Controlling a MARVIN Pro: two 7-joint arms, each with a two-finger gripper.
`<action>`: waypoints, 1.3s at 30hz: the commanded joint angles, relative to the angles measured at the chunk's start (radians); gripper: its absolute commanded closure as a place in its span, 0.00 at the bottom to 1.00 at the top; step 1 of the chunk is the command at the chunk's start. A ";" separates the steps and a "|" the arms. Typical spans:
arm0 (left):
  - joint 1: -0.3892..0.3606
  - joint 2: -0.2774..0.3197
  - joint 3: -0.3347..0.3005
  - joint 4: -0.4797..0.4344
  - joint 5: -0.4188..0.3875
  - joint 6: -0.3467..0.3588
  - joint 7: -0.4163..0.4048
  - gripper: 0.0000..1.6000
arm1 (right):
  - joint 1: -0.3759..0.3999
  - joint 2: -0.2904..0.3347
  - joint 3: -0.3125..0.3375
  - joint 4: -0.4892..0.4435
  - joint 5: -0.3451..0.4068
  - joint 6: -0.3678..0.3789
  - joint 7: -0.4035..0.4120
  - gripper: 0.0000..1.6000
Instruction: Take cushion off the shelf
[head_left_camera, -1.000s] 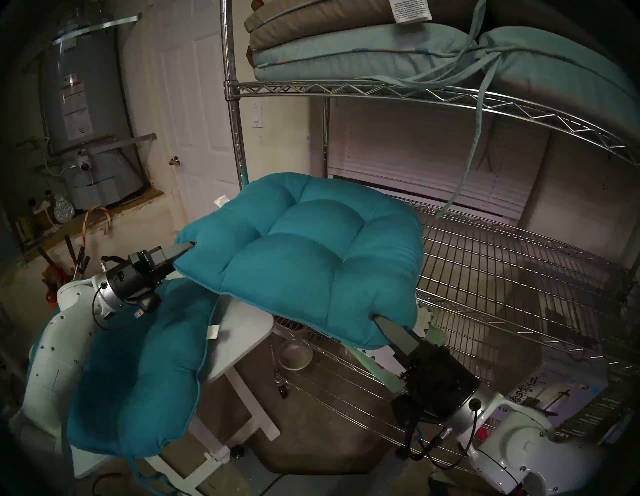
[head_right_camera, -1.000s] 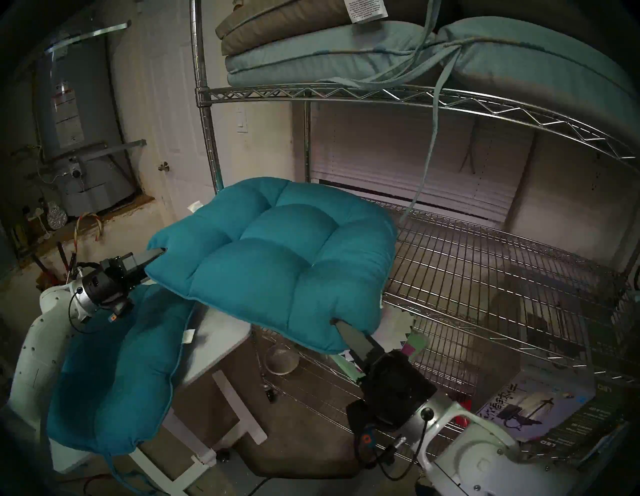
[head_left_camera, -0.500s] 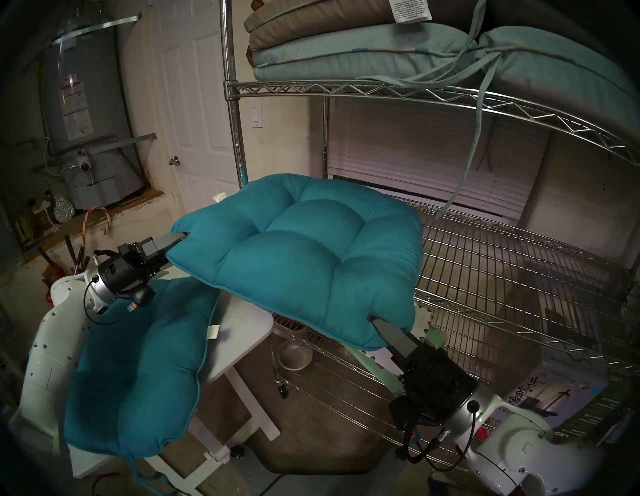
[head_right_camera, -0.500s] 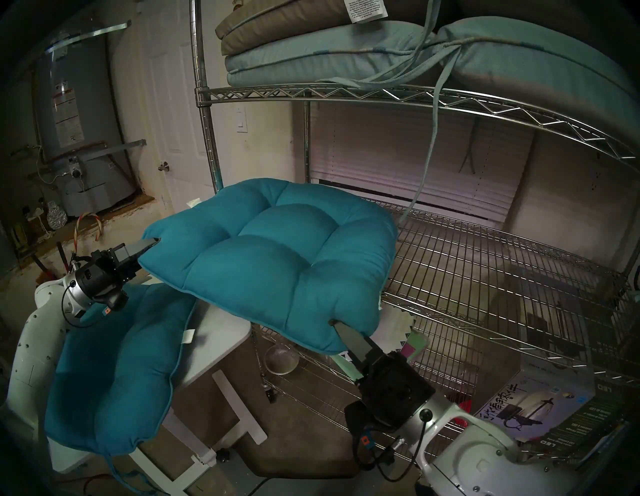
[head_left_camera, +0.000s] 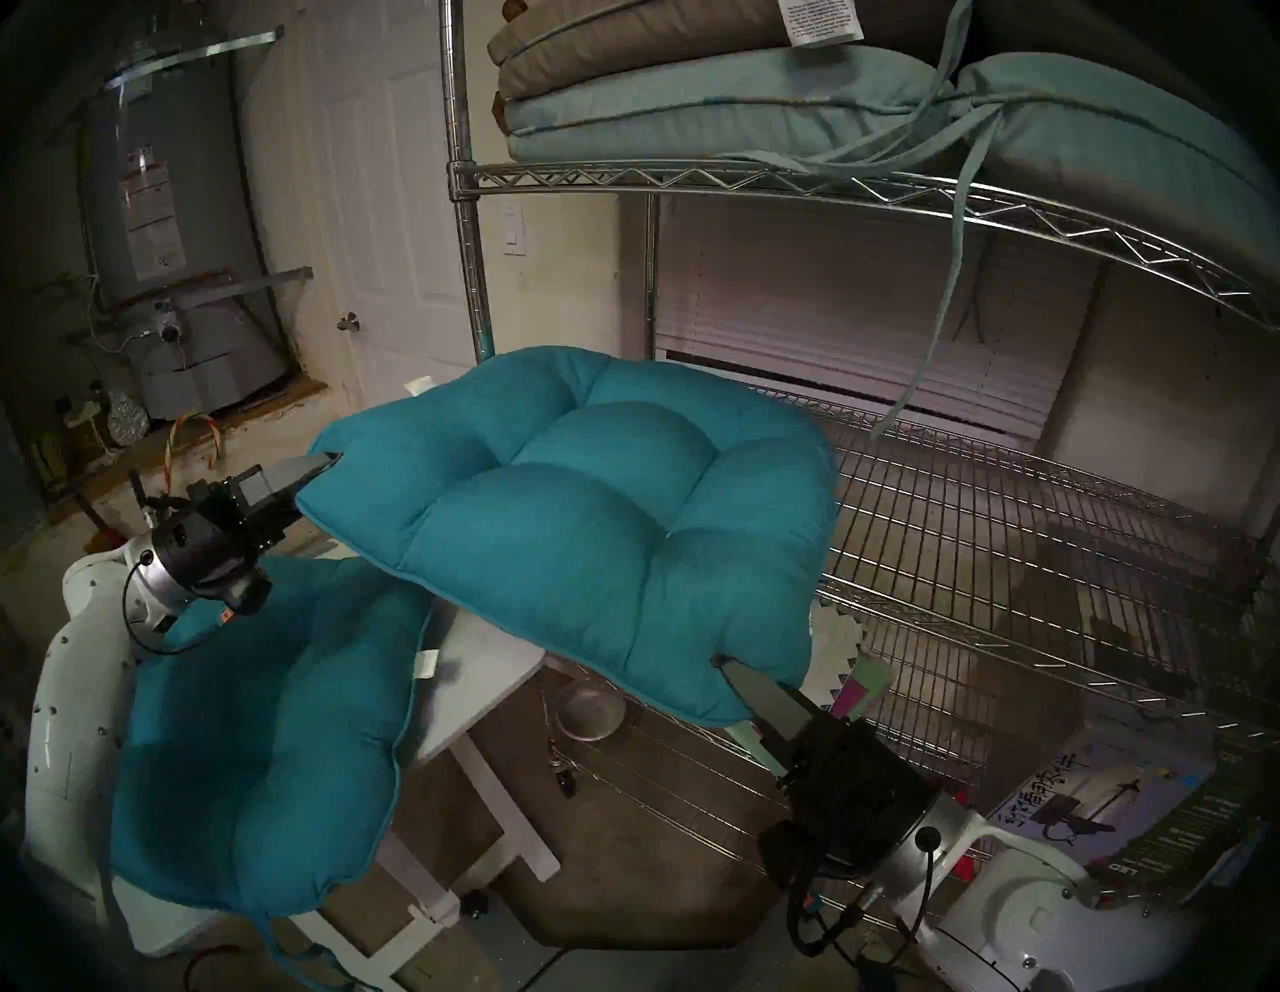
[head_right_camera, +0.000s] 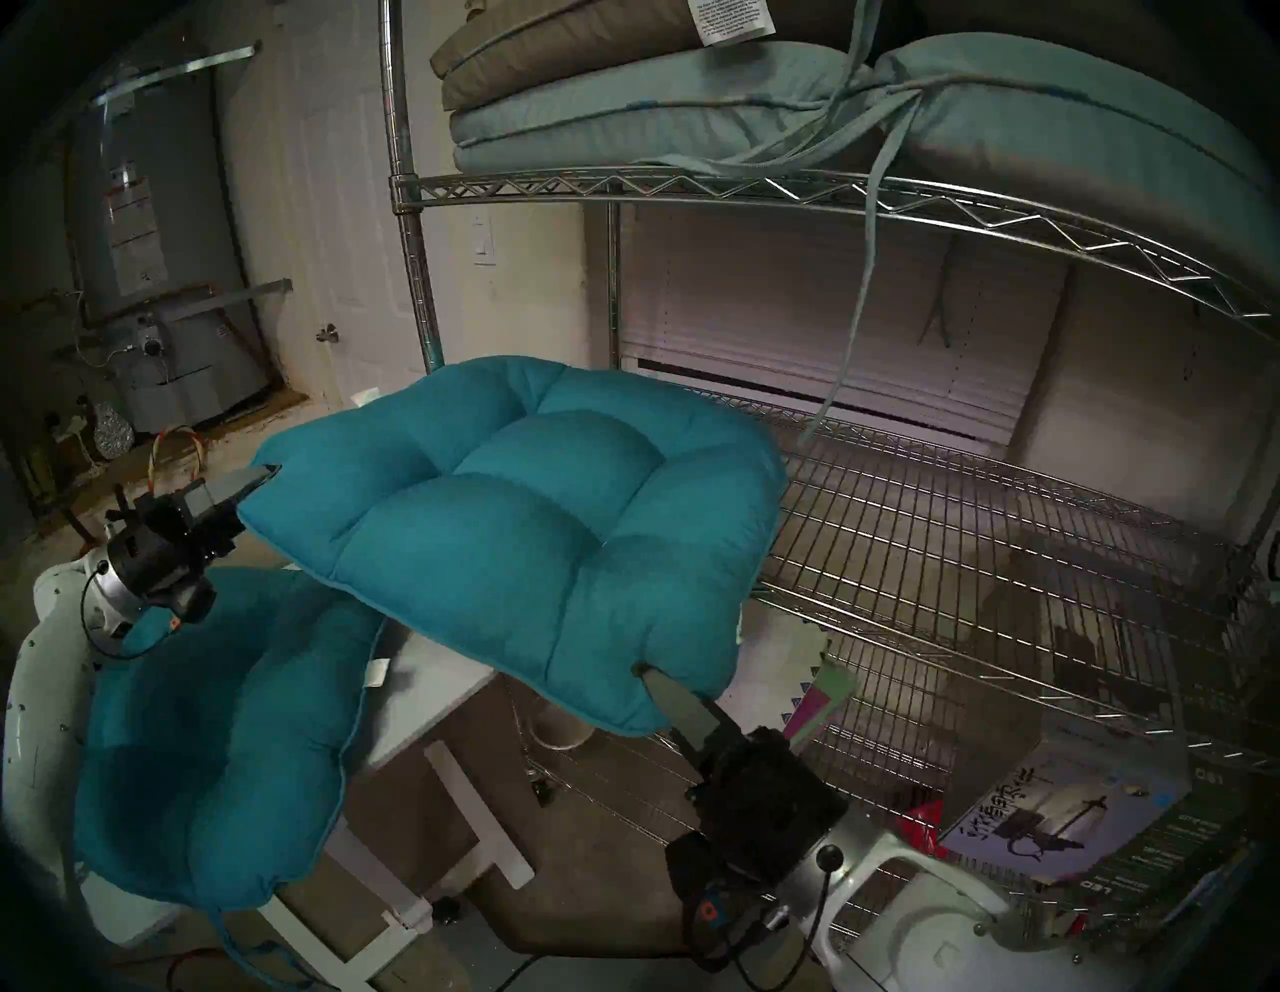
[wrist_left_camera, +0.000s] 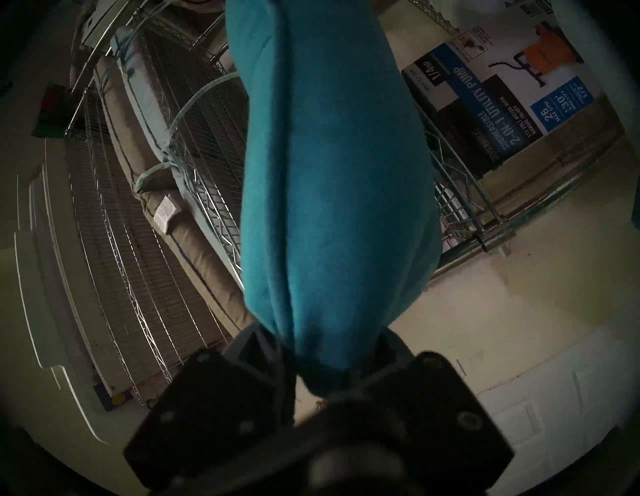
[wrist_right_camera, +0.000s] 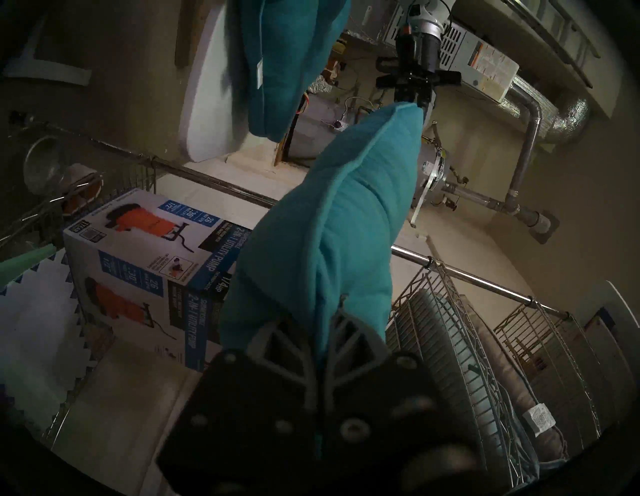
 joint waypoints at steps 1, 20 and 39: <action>0.053 -0.013 -0.128 -0.085 -0.081 -0.017 0.107 1.00 | 0.022 -0.016 -0.013 -0.028 -0.013 0.002 -0.011 1.00; 0.196 -0.138 -0.348 -0.242 -0.164 -0.067 0.022 1.00 | 0.026 -0.044 -0.098 -0.028 -0.083 0.004 -0.026 1.00; 0.304 -0.213 -0.452 -0.318 -0.215 -0.067 0.013 1.00 | 0.020 -0.050 -0.171 -0.028 -0.159 0.006 -0.046 1.00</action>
